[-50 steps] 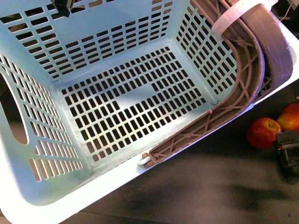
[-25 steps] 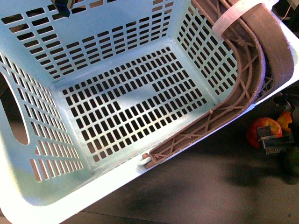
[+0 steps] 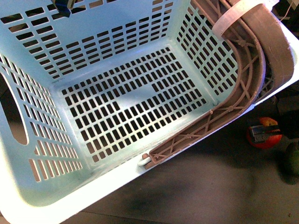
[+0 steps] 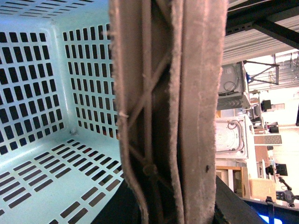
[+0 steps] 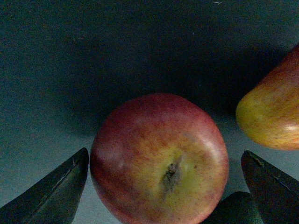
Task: Pick apple with right arm and hold basket with left
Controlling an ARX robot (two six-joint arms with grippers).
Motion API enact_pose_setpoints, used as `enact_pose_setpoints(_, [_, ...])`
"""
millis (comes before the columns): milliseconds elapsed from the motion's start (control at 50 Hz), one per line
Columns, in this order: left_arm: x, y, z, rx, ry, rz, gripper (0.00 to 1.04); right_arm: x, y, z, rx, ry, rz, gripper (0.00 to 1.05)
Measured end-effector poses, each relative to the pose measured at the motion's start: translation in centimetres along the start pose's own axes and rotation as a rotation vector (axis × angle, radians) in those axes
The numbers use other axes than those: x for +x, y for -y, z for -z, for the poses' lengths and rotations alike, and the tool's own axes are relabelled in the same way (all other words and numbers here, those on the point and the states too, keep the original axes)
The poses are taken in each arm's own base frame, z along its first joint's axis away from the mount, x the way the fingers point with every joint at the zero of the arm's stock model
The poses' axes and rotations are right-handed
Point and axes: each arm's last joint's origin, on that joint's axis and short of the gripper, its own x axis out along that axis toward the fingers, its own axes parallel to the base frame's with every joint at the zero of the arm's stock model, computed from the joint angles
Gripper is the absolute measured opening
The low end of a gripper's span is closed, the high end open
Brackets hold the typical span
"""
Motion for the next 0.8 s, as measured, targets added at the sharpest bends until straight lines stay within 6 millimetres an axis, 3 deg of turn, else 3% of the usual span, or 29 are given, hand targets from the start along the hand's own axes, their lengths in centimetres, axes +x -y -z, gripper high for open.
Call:
enact_pose_setpoints(280, [0.0, 0.0, 0.0, 0.000, 0.001, 0.000, 0.18, 1.8, -0.7, 1.5, -0.013, -0.064, -0.001, 0.96])
enact_pose_setpoints(380, [0.0, 0.0, 0.0, 0.000, 0.000, 0.001, 0.18, 1.9, -0.8, 1.5, -0.016, -0.063, 0.001, 0.82])
enact_pose_setpoints(501, [0.0, 0.0, 0.0, 0.000, 0.000, 0.001, 0.18, 1.9, -0.8, 1.5, -0.020, -0.056, 0.002, 0.79])
enact_pose_setpoints(641, [0.0, 0.0, 0.0, 0.000, 0.001, 0.000, 0.18, 1.5, -0.9, 1.8, -0.024, -0.047, -0.007, 0.79])
enact_pose_setpoints(801, [0.0, 0.0, 0.0, 0.000, 0.000, 0.001, 0.18, -0.3, -0.3, 1.9, -0.011, 0.001, -0.007, 0.79])
